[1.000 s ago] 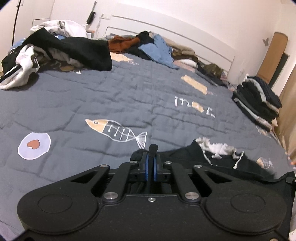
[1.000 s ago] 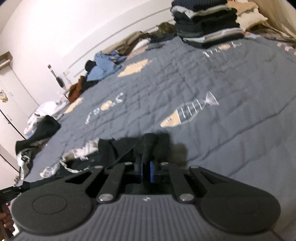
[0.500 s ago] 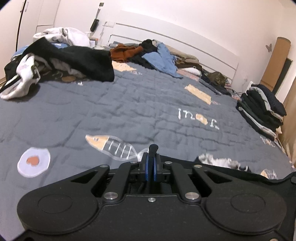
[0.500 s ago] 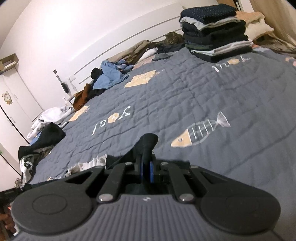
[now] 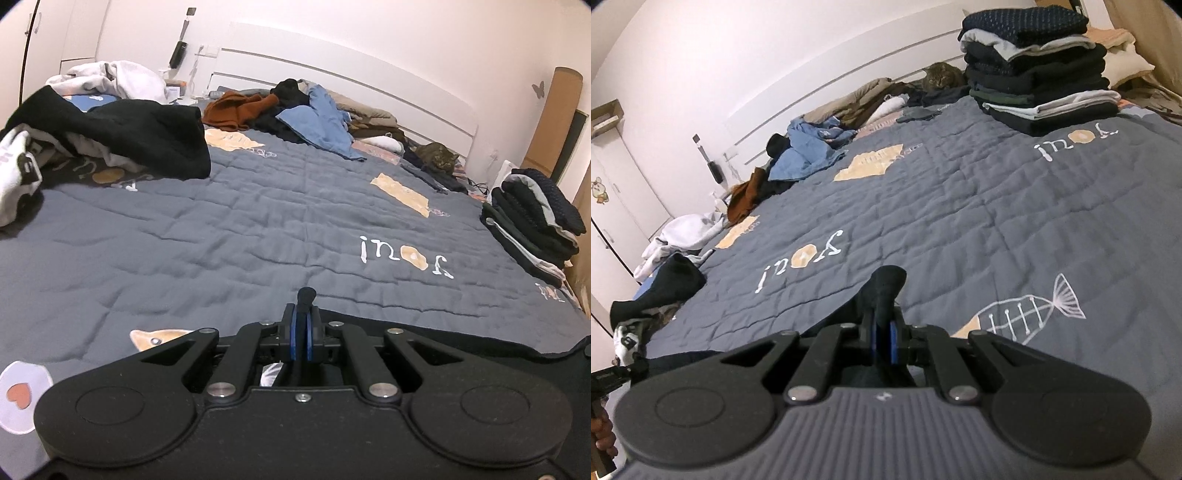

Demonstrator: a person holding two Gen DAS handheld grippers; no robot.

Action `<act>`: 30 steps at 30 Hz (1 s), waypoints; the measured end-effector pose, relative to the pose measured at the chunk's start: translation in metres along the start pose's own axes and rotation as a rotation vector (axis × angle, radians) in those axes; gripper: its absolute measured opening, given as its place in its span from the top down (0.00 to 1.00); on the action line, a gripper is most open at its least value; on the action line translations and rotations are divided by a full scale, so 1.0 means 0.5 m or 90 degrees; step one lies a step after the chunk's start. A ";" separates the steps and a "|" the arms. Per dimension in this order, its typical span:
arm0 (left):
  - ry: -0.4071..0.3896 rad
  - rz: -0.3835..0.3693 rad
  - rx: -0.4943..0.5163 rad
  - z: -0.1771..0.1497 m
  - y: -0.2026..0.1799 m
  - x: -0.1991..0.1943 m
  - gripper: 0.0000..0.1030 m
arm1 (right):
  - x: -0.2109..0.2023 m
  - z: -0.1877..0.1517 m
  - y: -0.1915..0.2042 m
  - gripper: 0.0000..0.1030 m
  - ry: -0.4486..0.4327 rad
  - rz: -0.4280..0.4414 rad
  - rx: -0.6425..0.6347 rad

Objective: Fold clothes

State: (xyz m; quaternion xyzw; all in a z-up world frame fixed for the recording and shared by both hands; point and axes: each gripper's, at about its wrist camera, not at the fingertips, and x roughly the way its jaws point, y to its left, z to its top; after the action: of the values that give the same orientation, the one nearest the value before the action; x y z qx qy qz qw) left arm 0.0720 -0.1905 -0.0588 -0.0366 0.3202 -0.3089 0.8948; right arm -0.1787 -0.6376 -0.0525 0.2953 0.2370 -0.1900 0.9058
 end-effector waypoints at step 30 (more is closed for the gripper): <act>0.001 -0.028 -0.023 -0.030 -0.048 -0.089 0.67 | 0.023 -0.035 0.043 0.82 0.093 0.097 -0.046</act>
State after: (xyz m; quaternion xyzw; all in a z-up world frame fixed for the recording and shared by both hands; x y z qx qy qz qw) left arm 0.0234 -0.1823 -0.0397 -0.0594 0.3254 -0.3230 0.8867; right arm -0.1644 -0.6127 -0.0613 0.2925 0.2861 -0.0899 0.9080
